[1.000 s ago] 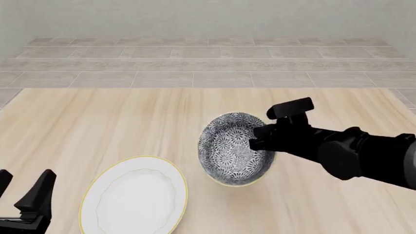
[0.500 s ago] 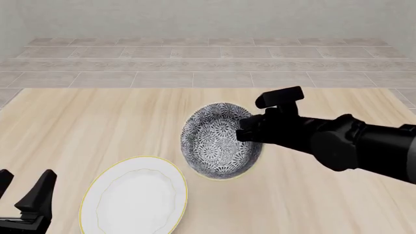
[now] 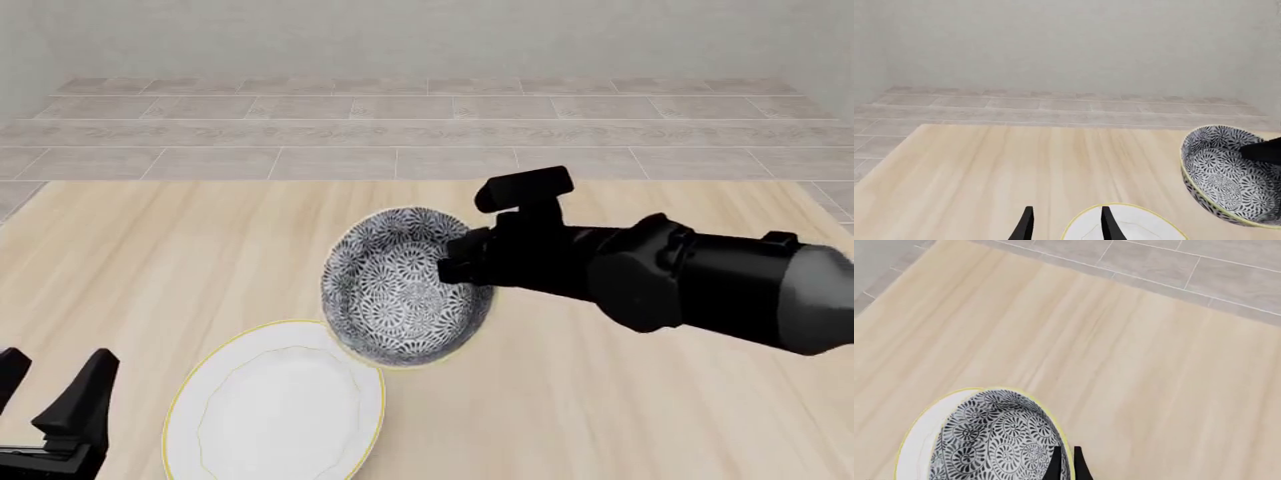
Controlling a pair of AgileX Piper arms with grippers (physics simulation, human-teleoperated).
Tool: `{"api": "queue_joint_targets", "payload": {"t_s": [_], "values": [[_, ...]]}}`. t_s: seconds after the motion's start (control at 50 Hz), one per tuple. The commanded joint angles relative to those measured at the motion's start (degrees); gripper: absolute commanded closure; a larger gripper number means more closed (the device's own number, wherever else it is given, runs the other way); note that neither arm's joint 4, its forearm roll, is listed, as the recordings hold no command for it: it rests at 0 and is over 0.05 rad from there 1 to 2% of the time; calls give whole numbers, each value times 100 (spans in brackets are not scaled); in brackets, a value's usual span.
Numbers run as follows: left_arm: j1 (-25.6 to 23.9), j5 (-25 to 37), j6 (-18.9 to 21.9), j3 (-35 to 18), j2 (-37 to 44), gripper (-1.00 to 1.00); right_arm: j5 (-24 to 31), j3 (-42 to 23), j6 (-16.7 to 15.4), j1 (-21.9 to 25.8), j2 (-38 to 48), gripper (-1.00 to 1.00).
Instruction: Put the bowl on the plate.
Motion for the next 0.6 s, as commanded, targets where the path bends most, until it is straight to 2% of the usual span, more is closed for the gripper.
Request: {"api": "queue_joint_targets", "payload": {"t_s": [0.02,0.1,0.4,0.6], "values": [[12,9,-26,2,0,-100,-11,-271,174,281,241,100],[-1,16,-47,2,0,-100,-182,-214,363,407,377,100],[-20,28,-71,2,0,-100,-502,-147,759,712,719,100],[-17,49,-74,-3,1,-100,-635,-186,858,894,854,100]]}}
